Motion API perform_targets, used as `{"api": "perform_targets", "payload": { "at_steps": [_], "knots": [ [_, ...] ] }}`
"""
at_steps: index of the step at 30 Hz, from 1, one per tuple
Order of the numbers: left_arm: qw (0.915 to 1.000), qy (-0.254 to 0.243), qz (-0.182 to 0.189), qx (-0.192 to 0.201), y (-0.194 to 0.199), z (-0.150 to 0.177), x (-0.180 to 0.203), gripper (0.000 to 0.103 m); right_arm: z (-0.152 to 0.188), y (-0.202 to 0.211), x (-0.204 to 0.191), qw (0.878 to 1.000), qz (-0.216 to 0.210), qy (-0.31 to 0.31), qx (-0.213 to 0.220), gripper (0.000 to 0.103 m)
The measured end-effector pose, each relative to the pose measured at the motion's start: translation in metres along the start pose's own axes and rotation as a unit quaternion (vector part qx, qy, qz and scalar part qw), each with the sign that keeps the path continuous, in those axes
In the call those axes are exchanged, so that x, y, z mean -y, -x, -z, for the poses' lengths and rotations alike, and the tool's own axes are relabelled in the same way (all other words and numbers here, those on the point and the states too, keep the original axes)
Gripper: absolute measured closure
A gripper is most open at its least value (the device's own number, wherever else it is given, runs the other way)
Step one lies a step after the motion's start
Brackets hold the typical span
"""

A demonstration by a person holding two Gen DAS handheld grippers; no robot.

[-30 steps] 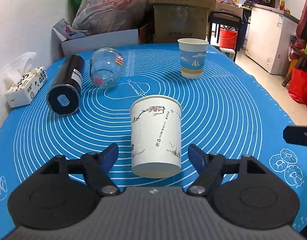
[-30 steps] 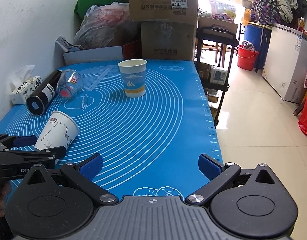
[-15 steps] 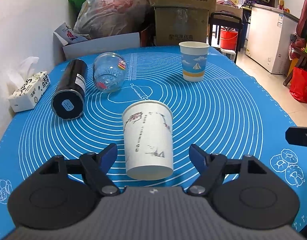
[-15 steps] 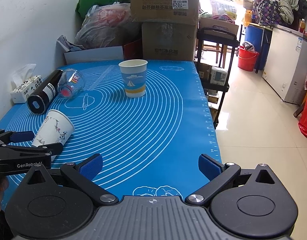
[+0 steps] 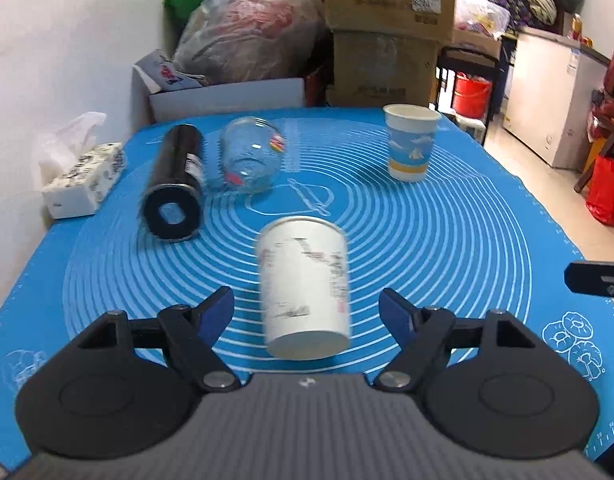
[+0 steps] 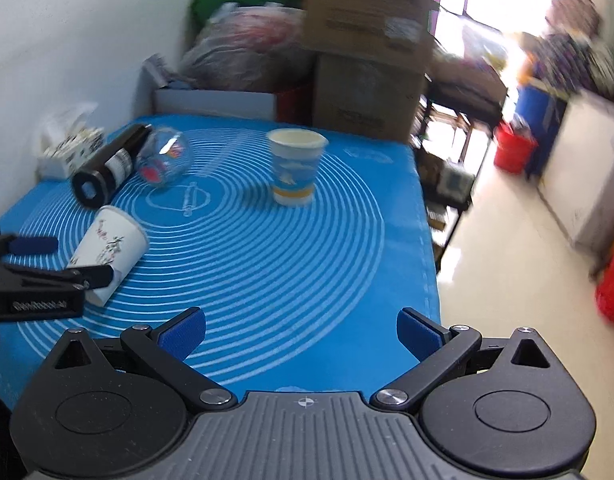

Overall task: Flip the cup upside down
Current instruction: 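Rotate the right tool to turn the held white cup mouth-down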

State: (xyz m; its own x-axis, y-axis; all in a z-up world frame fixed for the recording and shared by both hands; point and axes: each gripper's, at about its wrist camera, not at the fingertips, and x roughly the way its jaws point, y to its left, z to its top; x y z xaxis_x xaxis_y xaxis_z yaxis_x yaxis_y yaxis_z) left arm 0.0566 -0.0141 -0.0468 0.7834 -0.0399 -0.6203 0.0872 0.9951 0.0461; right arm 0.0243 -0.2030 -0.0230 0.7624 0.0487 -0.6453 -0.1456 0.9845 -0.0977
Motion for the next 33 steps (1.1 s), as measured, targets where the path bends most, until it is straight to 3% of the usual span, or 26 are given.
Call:
{"api": "perform_targets", "payload": {
  "at_steps": [5,9,12,15,17,20,23,28,32,33],
  "knots": [
    [0.9995,0.027,-0.009,0.016,0.026,0.004,-0.031,0.016,-0.024,0.003,-0.032,0.995,-0.008,0.097,0.003,0.000],
    [0.9985,0.043,-0.023,0.026,0.044,0.007,-0.056,0.015,-0.041,0.003,-0.075,0.976,-0.007,0.218,0.001,0.000],
    [0.9973,0.051,-0.042,0.034,0.053,0.011,-0.073,0.009,-0.048,-0.001,-0.109,0.948,0.005,0.319,-0.004,0.000],
    [0.9957,0.060,-0.059,0.039,0.058,0.016,-0.089,0.008,-0.051,-0.005,-0.141,0.906,0.032,0.422,-0.008,0.000],
    [0.9950,0.070,-0.062,0.035,0.058,0.019,-0.099,0.008,-0.050,-0.010,-0.159,0.865,0.051,0.500,-0.018,0.000],
    [0.9935,0.088,-0.066,0.030,0.055,0.025,-0.112,0.008,-0.040,-0.020,-0.183,0.790,0.071,0.608,-0.041,0.000],
    [0.9918,0.100,-0.074,0.028,0.051,0.030,-0.121,0.008,-0.020,-0.030,-0.202,0.694,0.098,0.711,-0.047,0.000],
    [0.9891,0.116,-0.087,0.025,0.044,0.038,-0.139,0.008,0.011,-0.048,-0.213,0.520,0.139,0.842,-0.032,0.000],
    [0.9860,0.136,-0.092,0.029,0.043,0.043,-0.154,0.008,0.026,-0.059,-0.215,0.407,0.142,0.902,-0.012,0.000],
    [0.9855,0.139,-0.094,0.030,0.043,0.044,-0.157,0.008,0.034,-0.060,-0.213,0.367,0.142,0.919,-0.005,0.000]
  ]
}}
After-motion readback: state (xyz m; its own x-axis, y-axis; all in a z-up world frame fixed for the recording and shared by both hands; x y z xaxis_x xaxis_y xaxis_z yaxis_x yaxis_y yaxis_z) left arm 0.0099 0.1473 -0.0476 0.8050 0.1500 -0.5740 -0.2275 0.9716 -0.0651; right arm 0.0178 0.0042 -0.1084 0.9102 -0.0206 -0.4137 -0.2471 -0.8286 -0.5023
